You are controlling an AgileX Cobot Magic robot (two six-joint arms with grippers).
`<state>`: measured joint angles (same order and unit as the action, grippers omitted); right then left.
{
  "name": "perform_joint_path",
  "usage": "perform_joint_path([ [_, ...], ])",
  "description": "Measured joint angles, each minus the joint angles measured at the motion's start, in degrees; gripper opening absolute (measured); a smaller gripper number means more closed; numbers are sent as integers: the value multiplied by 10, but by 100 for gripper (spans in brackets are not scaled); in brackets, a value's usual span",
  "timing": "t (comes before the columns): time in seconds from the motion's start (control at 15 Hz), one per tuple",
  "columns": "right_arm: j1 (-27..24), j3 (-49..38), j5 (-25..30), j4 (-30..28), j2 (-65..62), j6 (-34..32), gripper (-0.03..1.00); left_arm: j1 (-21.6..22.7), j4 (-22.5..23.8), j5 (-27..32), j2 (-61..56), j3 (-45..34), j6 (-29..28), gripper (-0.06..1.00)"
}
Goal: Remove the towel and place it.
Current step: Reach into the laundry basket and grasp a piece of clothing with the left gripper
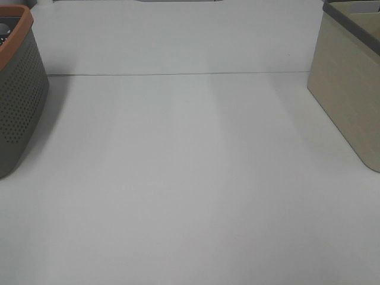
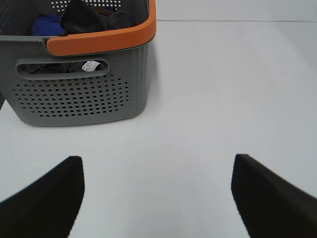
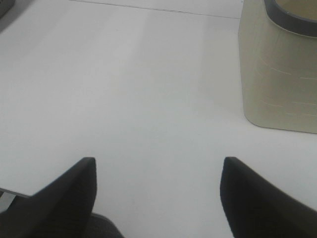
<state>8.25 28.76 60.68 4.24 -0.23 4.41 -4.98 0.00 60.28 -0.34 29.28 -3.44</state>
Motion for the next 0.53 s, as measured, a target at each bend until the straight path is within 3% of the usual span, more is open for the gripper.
perform_joint_path([
  [0.53,0,0,0,0,0,0,70,0,0,0,0,0,0,76],
])
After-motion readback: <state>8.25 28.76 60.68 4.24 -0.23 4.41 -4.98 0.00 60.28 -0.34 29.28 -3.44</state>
